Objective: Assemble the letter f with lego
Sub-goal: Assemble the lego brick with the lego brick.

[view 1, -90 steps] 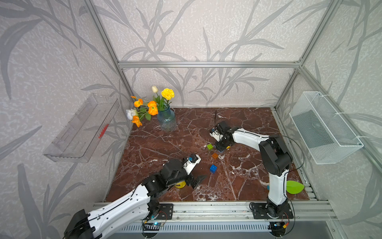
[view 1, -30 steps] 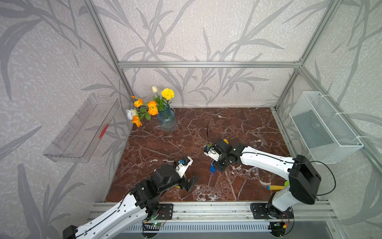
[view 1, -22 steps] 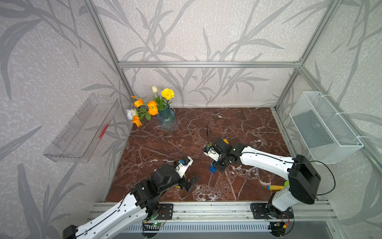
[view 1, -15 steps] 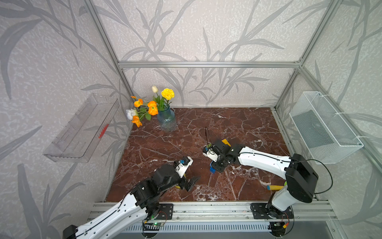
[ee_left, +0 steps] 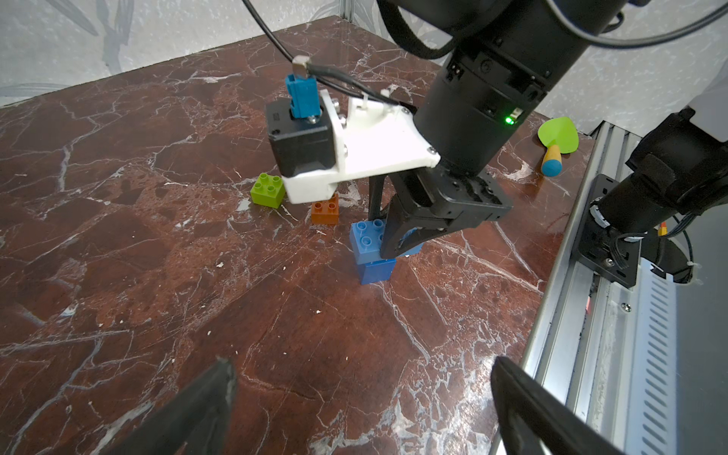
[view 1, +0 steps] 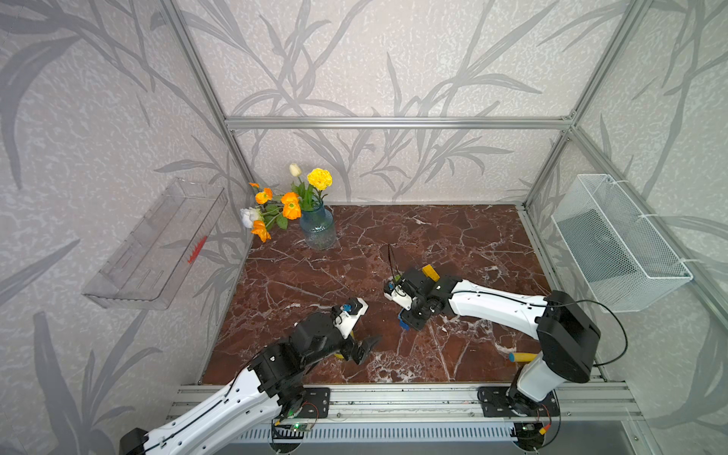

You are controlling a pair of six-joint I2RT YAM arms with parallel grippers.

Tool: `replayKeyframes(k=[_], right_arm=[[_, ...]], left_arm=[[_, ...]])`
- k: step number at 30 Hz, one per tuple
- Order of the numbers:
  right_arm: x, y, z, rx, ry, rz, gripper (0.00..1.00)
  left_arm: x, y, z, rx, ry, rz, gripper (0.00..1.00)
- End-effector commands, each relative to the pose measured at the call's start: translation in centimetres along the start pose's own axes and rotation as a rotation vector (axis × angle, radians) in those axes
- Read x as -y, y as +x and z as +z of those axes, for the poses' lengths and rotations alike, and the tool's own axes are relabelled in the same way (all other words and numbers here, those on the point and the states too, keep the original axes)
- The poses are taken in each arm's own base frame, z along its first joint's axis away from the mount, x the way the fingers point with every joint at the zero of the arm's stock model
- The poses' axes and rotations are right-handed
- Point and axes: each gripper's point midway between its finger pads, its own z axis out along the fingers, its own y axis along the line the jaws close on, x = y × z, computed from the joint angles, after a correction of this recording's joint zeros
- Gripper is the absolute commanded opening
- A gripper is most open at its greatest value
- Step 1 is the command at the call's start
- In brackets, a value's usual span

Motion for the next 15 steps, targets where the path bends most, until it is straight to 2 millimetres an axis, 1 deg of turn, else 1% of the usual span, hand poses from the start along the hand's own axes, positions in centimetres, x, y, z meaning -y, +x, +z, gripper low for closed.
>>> replayKeyframes(k=[1,15], right_arm=[[-0.47,-1.08,-0.18,0.026,-0.008,0.005,0.26],[-0.22,-1.0,0.49,0.01,0.008,0.006,0.25]], left_arm=[[0.18,-0.19,-0.08,0.009,0.007,0.008,1.0],[0.14,-0.1,-0.03,0.007,0.006,0.008,1.0]])
